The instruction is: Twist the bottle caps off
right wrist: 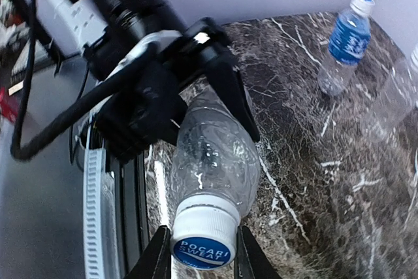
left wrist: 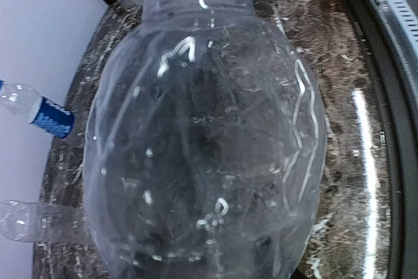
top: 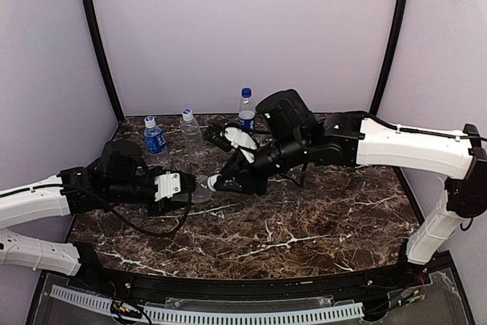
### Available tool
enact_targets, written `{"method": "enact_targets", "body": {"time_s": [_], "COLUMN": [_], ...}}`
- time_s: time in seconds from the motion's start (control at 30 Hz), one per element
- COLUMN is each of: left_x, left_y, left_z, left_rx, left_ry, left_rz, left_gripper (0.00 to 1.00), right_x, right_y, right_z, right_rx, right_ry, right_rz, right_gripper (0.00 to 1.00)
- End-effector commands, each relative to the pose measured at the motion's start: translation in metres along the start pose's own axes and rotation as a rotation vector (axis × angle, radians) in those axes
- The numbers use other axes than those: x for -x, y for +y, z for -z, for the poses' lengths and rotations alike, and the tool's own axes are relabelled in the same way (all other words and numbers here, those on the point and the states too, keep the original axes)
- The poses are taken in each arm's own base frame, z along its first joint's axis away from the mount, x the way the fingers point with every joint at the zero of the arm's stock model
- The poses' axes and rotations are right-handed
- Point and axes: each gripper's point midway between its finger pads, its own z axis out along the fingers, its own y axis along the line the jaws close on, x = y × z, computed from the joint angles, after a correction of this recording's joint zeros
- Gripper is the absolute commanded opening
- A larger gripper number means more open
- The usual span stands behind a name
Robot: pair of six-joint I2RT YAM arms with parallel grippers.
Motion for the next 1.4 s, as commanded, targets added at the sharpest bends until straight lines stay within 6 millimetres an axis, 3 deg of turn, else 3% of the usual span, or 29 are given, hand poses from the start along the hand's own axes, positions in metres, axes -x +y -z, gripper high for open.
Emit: {"method": "enact_targets", "body": {"time_s": [0.0, 0.17, 0.2, 0.27, 0.3, 0.33, 0.37, 0.5, 0.6, 0.63, 0.67, 0.73, 0.8, 1.03, 1.2, 1.37], "left_x": [0.028, 0.035, 0.036, 0.034, 0.033, 0.031, 0.030, 0.016, 0.007, 0.005, 0.005, 0.005, 0.004, -0.002, -0.004, -0.004], "left_y": [-0.065, -0.069, -0.067, -0.062, -0.060, -0.055, -0.053, -0.026, 0.016, 0.025, 0.042, 0.055, 0.064, 0.080, 0.080, 0.077], "left_z": [0.023, 0.027, 0.026, 0.023, 0.023, 0.020, 0.019, 0.008, 0.002, 0.002, 0.004, 0.006, 0.007, 0.012, 0.010, 0.009], "left_rx": [-0.383, -0.423, -0.416, -0.384, -0.373, -0.343, -0.325, -0.145, 0.101, 0.155, 0.247, 0.326, 0.379, 0.493, 0.493, 0.476], "left_ry": [-0.128, -0.147, -0.148, -0.136, -0.135, -0.126, -0.122, -0.073, -0.037, -0.028, -0.024, -0.008, 0.011, 0.057, 0.068, 0.066], "left_rz": [0.170, 0.212, 0.209, 0.200, 0.194, 0.188, 0.183, 0.136, 0.091, 0.061, 0.045, -0.044, -0.083, -0.183, -0.203, -0.204], "left_gripper": [0.34, 0.33, 0.33, 0.33, 0.33, 0.33, 0.33, 0.33, 0.33, 0.33, 0.33, 0.33, 0.33, 0.31, 0.31, 0.31], "right_x": [-0.016, -0.021, -0.020, -0.014, -0.008, 0.002, 0.012, 0.049, 0.077, 0.082, 0.083, 0.073, 0.063, 0.049, 0.047, 0.048], "right_y": [0.046, 0.033, 0.029, 0.023, 0.018, 0.015, 0.013, 0.013, 0.014, 0.004, -0.005, -0.031, -0.044, -0.042, -0.034, -0.037], "right_z": [0.003, -0.004, -0.004, -0.003, 0.000, 0.004, 0.009, 0.037, 0.064, 0.073, 0.077, 0.078, 0.075, 0.049, 0.026, 0.016], "right_rx": [0.074, -0.081, -0.109, -0.161, -0.201, -0.239, -0.273, -0.280, -0.111, -0.088, -0.078, -0.101, -0.098, -0.040, 0.010, 0.018], "right_ry": [0.046, 0.120, 0.129, 0.132, 0.125, 0.098, 0.064, -0.123, -0.301, -0.340, -0.361, -0.353, -0.331, -0.275, -0.237, -0.239], "right_rz": [0.554, 0.783, 0.795, 0.779, 0.749, 0.710, 0.657, 0.421, 0.089, -0.027, -0.122, -0.347, -0.491, -0.600, -0.599, -0.601], "right_gripper": [0.00, 0.03, 0.19, 0.63, 0.79, 0.92, 0.98, 0.99, 0.99, 0.99, 0.98, 0.88, 0.82, 0.80, 0.76, 0.70]}}
